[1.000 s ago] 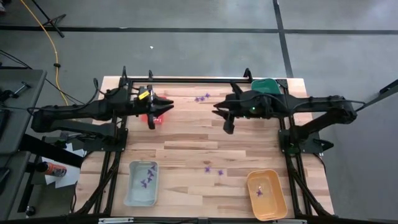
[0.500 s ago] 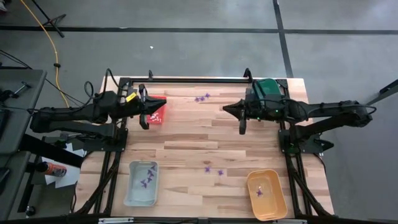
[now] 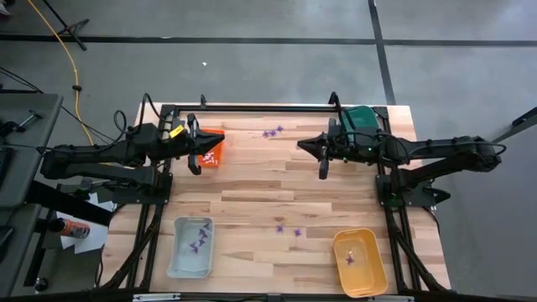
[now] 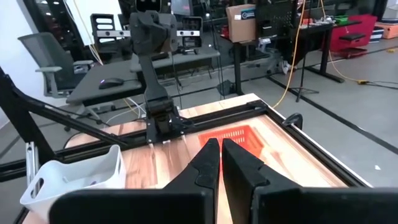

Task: Sort Halloween decoration
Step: Put the violet spider toy into the yellow bin

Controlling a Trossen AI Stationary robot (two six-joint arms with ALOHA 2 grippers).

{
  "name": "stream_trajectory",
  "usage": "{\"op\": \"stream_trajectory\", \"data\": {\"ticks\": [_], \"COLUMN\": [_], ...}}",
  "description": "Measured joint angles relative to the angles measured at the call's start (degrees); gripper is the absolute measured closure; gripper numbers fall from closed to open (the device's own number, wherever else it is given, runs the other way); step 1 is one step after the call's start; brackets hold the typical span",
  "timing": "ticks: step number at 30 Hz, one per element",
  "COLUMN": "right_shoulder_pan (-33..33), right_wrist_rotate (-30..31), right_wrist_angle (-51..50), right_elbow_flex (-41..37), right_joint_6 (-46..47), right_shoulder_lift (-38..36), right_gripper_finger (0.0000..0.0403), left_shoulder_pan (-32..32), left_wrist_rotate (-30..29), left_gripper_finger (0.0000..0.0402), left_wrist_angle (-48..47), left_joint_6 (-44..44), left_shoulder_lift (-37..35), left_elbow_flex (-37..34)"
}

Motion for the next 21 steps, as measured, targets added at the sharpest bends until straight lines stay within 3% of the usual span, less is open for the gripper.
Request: {"op": "stream_trajectory", "data": {"ticks": [12,21], "right_shoulder_pan": [0.0,0.0], "right_wrist_rotate": [0.0,1.7], "right_wrist_angle": [0.0,-0.1], "right_elbow_flex": [0.0,0.1], "right_joint_6": [0.2,4.2], "right_shoulder_lift": [0.1,2.6], "right_gripper_finger": [0.0387,0.0387], "left_shoulder_pan": [0.0,0.0], "left_wrist_rotate": [-0.2,-3.8], "left_gripper_finger": [0.0398,0.0398], "left_wrist_angle": [0.0,0.0], "left_joint_6": [0.0,0.1], "left_shoulder_lift": [0.0,0.0], "left_elbow_flex": [0.0,0.0]}}
